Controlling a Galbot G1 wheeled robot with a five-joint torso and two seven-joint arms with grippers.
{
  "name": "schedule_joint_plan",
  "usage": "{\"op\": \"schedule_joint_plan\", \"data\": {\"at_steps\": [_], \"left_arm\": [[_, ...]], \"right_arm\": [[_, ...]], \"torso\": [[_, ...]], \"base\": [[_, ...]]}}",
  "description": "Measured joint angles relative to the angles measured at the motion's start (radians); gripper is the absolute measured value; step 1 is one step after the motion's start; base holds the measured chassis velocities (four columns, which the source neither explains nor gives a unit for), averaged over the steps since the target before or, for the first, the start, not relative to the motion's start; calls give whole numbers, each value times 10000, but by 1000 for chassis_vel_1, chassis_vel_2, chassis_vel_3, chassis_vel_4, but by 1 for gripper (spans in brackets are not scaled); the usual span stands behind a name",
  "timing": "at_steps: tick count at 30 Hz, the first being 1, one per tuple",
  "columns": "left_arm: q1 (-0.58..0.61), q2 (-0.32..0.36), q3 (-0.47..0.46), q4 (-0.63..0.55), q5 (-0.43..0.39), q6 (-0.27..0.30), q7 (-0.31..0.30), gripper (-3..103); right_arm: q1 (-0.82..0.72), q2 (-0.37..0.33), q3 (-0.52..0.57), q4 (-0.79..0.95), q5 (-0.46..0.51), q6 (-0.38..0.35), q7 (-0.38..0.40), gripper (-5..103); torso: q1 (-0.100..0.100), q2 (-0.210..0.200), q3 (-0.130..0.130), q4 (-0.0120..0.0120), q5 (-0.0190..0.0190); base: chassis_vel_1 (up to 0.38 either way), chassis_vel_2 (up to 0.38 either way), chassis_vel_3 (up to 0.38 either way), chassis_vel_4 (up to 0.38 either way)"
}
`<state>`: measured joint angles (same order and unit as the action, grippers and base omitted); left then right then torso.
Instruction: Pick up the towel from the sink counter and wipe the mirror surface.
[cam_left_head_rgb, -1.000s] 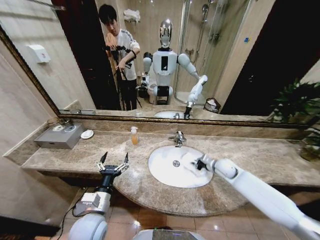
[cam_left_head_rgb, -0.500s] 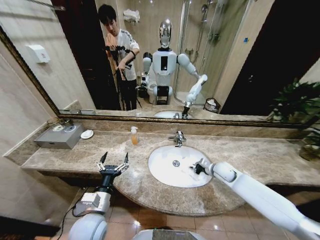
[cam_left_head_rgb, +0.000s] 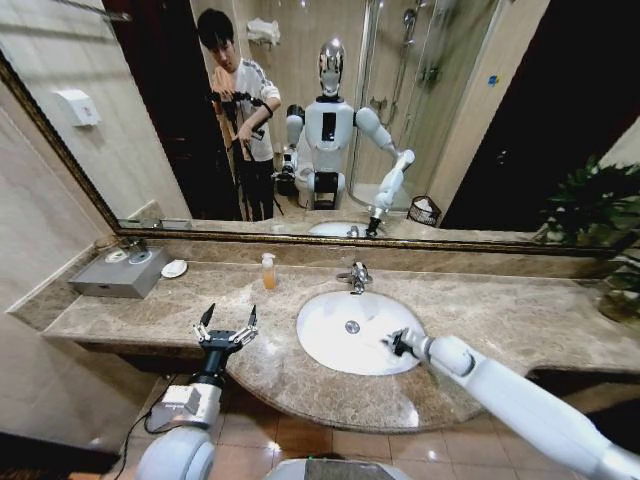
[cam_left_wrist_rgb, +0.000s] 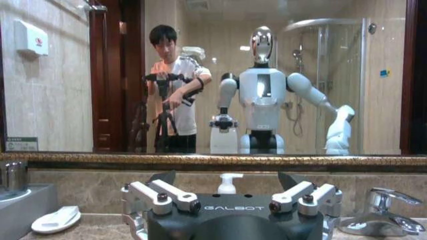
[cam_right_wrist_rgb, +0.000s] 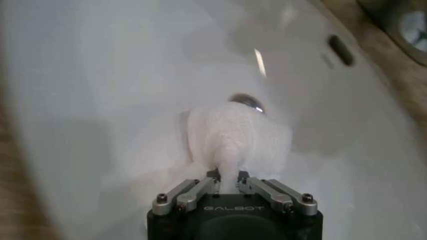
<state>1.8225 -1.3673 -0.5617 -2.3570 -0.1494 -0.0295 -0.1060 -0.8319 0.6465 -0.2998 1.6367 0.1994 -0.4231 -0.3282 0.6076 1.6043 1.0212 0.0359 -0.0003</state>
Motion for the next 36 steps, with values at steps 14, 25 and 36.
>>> {"op": "schedule_joint_plan", "data": {"at_steps": [14, 25, 36], "left_arm": [[0, 0, 0, 0, 0, 0, 0, 100], [0, 0, -1, 0, 0, 0, -1, 100], [0, 0, 0, 0, 0, 0, -1, 100]], "right_arm": [[1051, 752, 409, -1586, -101, -17, -227, 9], [-324, 35, -4, 722, 24, 37, -207, 9], [1166, 1621, -186, -1381, -289, 146, 145, 9]], "torso": [[2, -1, 3, 4, 3], [-1, 1, 0, -3, -4], [2, -1, 2, 5, 2]], "base": [[0, 0, 0, 0], [0, 0, 0, 0], [0, 0, 0, 0]]}}
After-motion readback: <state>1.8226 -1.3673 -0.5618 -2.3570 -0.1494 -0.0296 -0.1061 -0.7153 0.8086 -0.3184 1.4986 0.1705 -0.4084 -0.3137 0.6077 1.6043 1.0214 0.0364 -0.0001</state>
